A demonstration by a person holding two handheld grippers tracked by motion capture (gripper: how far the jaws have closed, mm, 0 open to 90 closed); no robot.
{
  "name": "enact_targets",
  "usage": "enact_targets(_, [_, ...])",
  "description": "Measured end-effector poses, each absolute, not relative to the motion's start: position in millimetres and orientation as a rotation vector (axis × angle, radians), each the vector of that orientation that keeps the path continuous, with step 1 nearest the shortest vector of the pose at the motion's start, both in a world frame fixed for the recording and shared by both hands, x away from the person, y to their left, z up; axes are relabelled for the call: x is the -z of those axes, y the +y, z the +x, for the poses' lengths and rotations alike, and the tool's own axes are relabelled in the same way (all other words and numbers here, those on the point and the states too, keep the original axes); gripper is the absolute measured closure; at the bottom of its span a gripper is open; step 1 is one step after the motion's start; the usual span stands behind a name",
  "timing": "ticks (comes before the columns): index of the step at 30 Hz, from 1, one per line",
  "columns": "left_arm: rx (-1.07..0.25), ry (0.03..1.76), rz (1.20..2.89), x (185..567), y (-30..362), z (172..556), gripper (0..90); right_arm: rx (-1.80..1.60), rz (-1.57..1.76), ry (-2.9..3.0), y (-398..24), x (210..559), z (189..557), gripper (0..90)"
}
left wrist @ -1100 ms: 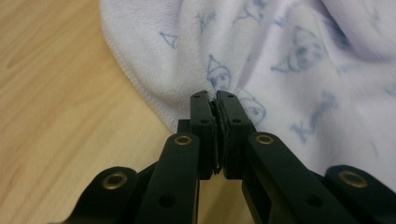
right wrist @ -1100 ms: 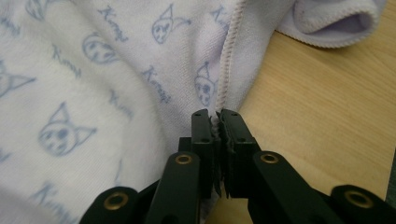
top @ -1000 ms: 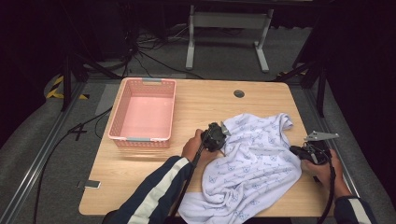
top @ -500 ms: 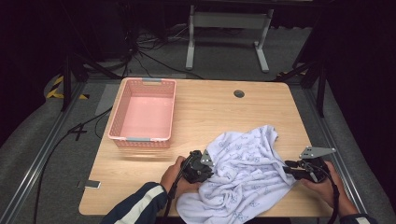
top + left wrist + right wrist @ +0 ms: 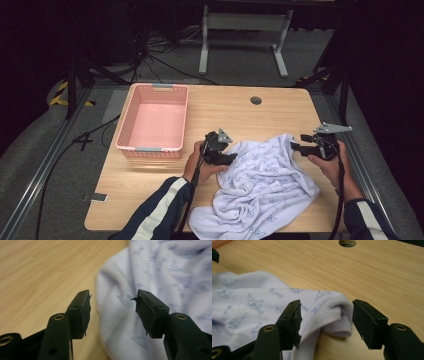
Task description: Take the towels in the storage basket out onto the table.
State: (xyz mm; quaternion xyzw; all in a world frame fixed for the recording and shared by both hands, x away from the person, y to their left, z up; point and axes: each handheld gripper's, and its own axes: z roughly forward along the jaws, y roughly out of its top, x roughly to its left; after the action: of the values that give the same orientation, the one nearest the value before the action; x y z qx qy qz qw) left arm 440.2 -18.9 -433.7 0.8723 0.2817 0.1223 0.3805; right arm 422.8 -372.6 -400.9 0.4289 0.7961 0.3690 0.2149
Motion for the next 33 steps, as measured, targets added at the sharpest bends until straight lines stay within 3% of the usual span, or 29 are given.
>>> enact_targets(2, [-0.253,0.789,2.206,439.2,-22.6,457.9,47.1,-0.995,1.204,2.211,-370.2,406.2,434.5,38.7])
enact_targets(5, [-0.278,0.815,2.246,447.3,-28.6,468.8,45.2,-0.935,1.229,2.225,-371.0,417.6,446.0,37.9])
enact_targets(8, [-0.192,0.814,2.272,458.5,-33.3,478.0,43.2,-0.865,1.313,2.285,-374.9,436.5,457.3,37.1])
enact_targets(12, [-0.194,0.778,2.285,459.0,-35.1,478.8,48.1,-0.856,1.296,2.332,-375.3,442.5,459.1,52.8])
enact_targets(13, [-0.195,0.754,2.281,459.6,-36.9,477.0,53.3,-0.860,1.285,2.336,-374.8,441.9,458.3,57.3])
enact_targets(14, [-0.192,0.723,2.306,458.4,-38.2,475.5,61.0,-0.857,1.270,2.330,-374.1,440.8,457.6,67.7])
enact_targets(15, [-0.215,0.684,2.336,455.9,-41.0,472.1,77.0,-0.874,1.202,2.338,-372.5,436.6,453.7,78.3])
enact_targets(16, [-0.215,0.684,2.336,455.9,-41.0,472.1,82.4,-0.880,1.164,2.318,-371.3,433.2,450.2,80.2])
enact_targets(17, [-0.248,0.683,2.329,454.6,-41.6,469.6,86.0,-0.902,1.134,2.315,-371.0,428.9,447.3,80.9])
enact_targets(24, [-0.401,0.611,2.144,417.8,-22.4,432.3,86.7,-1.147,0.898,2.324,-365.5,391.7,408.7,79.9])
enact_targets(28, [-0.403,0.518,2.124,403.6,-8.7,403.1,86.2,-1.219,0.732,2.383,-358.3,381.2,378.9,78.4])
enact_targets(29, [-0.398,0.443,2.131,399.3,0.4,382.4,86.3,-1.229,0.599,2.441,-352.3,380.8,354.2,78.4])
enact_targets(33, [-0.347,0.372,2.174,406.4,11.9,349.2,86.4,-1.202,0.505,2.501,-345.9,388.9,326.5,78.6])
